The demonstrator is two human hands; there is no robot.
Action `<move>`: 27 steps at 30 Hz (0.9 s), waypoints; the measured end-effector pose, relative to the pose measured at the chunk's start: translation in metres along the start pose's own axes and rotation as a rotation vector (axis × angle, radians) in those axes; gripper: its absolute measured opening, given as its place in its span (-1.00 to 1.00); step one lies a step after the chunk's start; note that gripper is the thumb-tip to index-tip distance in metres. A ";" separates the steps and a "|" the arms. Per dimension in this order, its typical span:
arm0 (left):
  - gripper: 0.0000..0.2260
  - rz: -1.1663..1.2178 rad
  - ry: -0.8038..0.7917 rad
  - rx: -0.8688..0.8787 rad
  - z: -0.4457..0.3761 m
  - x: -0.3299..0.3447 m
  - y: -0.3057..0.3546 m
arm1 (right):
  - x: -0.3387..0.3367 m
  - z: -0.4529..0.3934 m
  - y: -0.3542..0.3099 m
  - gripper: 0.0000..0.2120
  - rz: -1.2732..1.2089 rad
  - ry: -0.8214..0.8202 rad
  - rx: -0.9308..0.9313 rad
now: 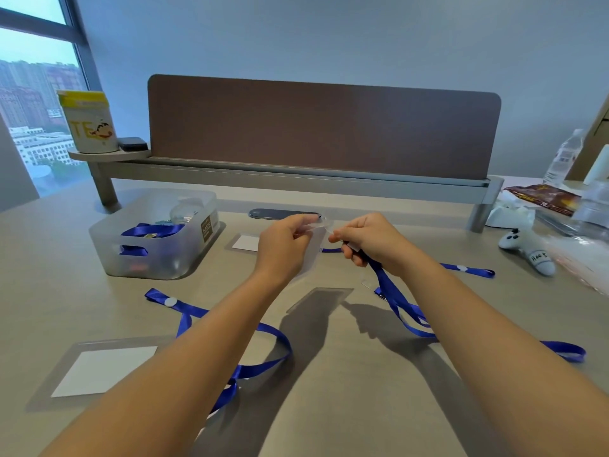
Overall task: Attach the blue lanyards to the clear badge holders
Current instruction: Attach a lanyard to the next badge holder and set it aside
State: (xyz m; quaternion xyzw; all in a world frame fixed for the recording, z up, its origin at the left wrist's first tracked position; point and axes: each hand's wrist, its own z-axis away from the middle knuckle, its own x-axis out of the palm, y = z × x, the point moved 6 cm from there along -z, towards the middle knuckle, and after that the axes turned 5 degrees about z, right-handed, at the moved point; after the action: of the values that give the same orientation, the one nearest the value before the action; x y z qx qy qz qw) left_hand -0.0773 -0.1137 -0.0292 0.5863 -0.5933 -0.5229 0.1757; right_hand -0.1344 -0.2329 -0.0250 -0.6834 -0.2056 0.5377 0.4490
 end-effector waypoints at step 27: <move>-0.64 -0.679 -0.012 0.742 0.012 -0.003 0.024 | 0.012 0.003 0.000 -0.65 -0.159 -0.029 0.087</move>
State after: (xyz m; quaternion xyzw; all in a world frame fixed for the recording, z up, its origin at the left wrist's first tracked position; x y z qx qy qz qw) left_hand -0.0986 -0.1116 -0.0123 0.7662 -0.5159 -0.3078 -0.2281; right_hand -0.1330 -0.2223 -0.0318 -0.6368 -0.2420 0.5188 0.5165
